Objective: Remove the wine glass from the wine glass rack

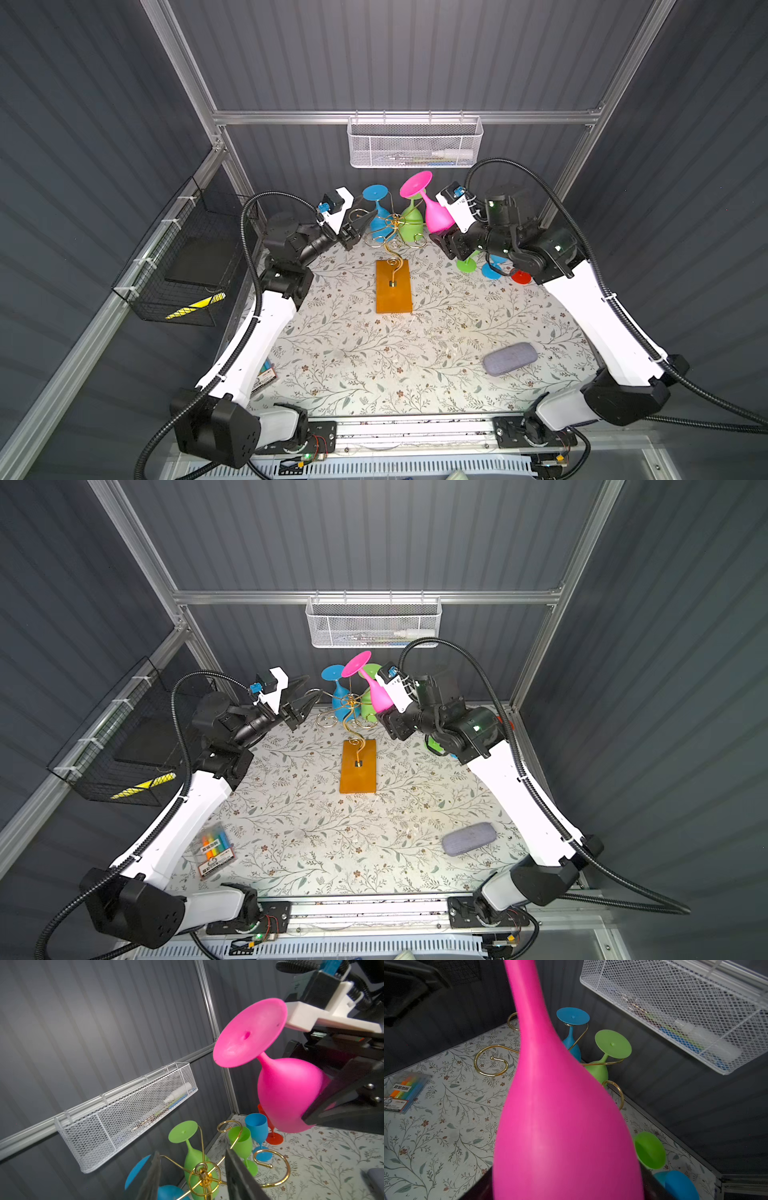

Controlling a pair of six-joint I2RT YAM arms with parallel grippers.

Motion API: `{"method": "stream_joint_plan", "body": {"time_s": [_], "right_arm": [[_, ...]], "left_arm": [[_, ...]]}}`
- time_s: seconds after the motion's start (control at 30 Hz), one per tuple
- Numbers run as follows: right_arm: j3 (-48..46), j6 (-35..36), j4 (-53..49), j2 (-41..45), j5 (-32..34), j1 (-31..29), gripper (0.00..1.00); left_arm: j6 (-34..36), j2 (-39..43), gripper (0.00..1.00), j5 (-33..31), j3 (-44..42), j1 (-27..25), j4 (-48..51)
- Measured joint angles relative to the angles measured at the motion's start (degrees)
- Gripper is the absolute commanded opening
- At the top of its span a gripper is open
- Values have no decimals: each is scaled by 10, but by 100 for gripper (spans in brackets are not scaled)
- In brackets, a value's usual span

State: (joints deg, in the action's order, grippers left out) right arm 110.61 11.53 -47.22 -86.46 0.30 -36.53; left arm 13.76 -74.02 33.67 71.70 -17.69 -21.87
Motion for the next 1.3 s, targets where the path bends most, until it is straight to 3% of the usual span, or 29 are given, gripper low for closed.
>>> {"method": "stream_joint_plan", "body": {"time_s": [0.33, 0.83, 1.17, 1.3], "right_arm": [[69, -21, -62, -57, 6, -14, 61], [104, -32, -113, -86, 5, -37, 60], [104, -36, -116, -88, 2, -49, 60], [104, -40, -115, -90, 1, -50, 65]], "left_arm": [[74, -24, 51, -20, 0, -52, -19], [96, -31, 48, -67, 0, -63, -54], [98, -38, 28, -65, 4, -67, -54], [99, -39, 19, -62, 6, -67, -48]]}}
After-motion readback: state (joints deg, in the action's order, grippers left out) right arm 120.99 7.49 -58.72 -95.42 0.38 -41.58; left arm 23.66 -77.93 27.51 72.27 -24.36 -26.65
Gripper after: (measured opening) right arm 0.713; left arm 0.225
